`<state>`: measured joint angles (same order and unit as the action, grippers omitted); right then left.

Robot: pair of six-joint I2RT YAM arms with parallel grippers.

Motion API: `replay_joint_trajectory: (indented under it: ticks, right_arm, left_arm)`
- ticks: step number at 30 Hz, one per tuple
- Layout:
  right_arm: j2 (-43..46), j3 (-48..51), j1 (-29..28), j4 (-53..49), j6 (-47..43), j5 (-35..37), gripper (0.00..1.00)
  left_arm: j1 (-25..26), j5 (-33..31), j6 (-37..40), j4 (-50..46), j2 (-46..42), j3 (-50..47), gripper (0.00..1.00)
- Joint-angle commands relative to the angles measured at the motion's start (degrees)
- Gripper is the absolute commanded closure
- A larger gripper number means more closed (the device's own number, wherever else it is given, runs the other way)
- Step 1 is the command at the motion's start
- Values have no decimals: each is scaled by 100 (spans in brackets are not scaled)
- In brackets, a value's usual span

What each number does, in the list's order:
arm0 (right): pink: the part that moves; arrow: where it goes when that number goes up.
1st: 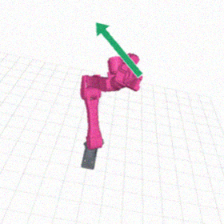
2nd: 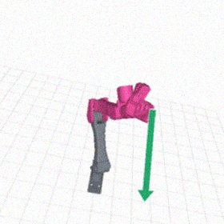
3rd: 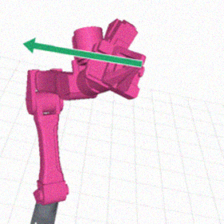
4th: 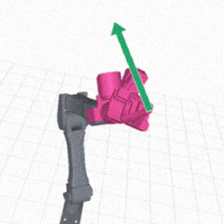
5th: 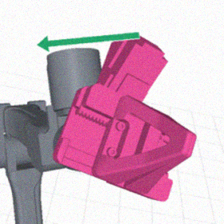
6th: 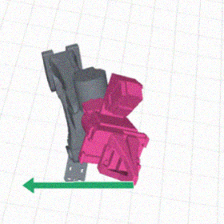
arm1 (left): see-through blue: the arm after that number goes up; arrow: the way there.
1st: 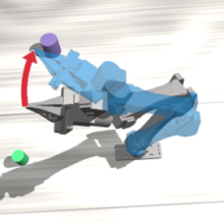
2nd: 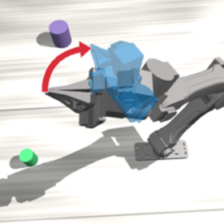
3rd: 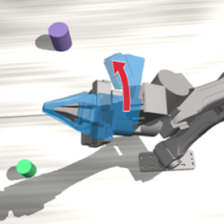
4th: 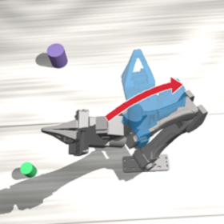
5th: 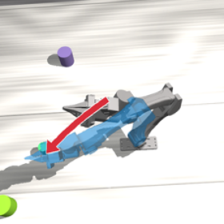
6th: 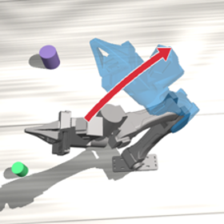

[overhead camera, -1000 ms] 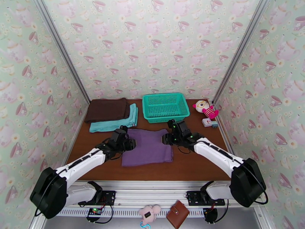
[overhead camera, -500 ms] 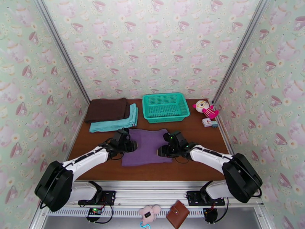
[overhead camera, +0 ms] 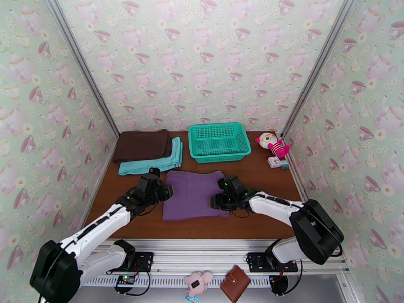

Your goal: Fold and stack the trousers

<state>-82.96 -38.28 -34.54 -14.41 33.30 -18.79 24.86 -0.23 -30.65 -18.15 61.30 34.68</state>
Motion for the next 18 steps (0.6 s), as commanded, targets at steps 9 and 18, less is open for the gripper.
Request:
replay_joint_trajectory:
  ticks: [9, 18]
  right_arm:
    - [567, -350, 75, -1196, -176, 755, 46]
    - [-478, -1825, 754, -8, -566, -30, 44]
  left_arm:
    - [-710, 1180, 212, 1698, 521, -427, 0]
    - [-679, 2240, 102, 3346, 2175, 633, 0]
